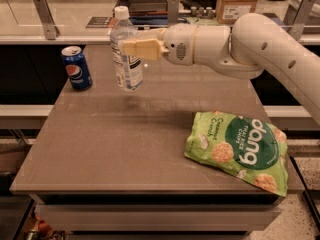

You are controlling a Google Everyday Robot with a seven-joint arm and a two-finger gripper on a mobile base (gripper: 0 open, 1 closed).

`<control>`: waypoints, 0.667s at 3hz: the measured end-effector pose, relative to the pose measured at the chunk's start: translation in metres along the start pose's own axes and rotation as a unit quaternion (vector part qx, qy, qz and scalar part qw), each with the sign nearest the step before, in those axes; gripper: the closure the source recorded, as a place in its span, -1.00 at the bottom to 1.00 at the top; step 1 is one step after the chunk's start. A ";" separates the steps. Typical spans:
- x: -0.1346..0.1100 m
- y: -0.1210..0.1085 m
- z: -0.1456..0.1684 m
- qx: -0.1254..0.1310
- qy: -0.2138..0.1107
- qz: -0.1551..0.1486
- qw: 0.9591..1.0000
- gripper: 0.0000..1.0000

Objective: Move blue plastic bottle near pepsi can

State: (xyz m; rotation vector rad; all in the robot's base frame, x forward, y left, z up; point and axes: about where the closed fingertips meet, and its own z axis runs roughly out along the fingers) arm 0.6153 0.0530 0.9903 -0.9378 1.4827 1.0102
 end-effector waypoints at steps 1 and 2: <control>0.007 0.009 0.027 -0.024 -0.004 -0.015 1.000 1.00; 0.010 0.007 0.046 -0.042 -0.011 -0.034 0.998 1.00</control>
Offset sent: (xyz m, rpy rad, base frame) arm 0.0197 0.0610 -0.0192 0.0178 -0.1225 0.1219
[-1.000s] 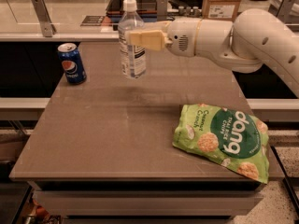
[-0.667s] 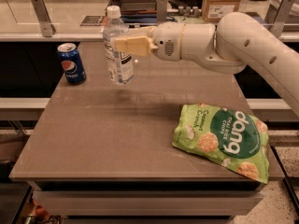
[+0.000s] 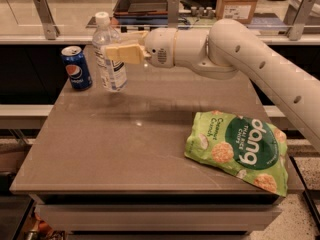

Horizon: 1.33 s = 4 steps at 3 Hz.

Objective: Move blue plastic bottle near pepsi can

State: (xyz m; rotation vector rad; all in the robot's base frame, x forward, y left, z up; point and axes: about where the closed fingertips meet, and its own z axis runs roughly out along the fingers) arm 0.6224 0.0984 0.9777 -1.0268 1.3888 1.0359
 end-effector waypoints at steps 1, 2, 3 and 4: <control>0.009 -0.013 0.009 -0.006 -0.003 -0.015 1.000 1.00; 0.020 -0.027 0.012 -0.006 0.000 -0.023 1.000 1.00; 0.030 -0.038 0.016 -0.013 0.003 -0.022 1.000 1.00; 0.035 -0.041 0.028 -0.034 0.005 -0.018 0.999 1.00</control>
Offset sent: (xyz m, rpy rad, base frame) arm 0.0496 -0.0031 -0.0371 -0.0241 -0.0586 0.0052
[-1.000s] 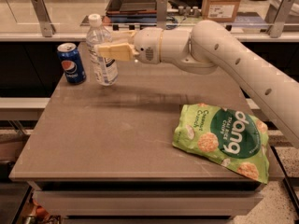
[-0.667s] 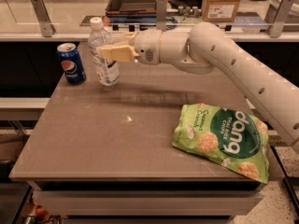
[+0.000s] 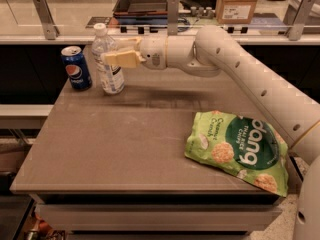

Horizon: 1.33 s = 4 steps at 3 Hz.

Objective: Move blue plastic bottle near pepsi can

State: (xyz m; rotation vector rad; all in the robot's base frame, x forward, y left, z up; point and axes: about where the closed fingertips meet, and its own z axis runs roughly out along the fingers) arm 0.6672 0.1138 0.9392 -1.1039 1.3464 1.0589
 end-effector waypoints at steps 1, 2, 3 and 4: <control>-0.001 0.002 0.003 -0.003 0.000 -0.001 1.000 0.63; -0.001 0.003 0.006 -0.006 -0.001 -0.001 1.000 0.17; -0.002 0.005 0.008 -0.008 -0.001 -0.001 1.000 -0.30; -0.002 0.007 0.011 -0.011 -0.001 -0.001 1.000 -0.76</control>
Offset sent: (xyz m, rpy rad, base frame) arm -0.0011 0.0029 0.0008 0.0008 -0.0009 0.0061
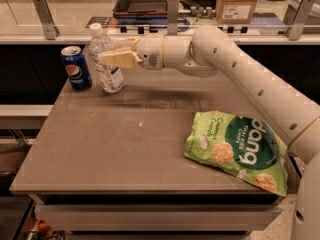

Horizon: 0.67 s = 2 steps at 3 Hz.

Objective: Move blue plastic bottle near pepsi can

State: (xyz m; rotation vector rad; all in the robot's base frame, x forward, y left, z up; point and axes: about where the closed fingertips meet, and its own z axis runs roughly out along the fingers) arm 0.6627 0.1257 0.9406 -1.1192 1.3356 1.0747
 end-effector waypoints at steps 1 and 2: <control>0.000 0.001 0.002 -0.002 0.000 0.000 1.000 -1.00; 0.000 0.001 0.002 -0.002 0.000 0.000 1.000 -1.00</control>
Offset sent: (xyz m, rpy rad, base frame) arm -0.0010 0.0025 0.0002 0.0003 0.0000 0.0043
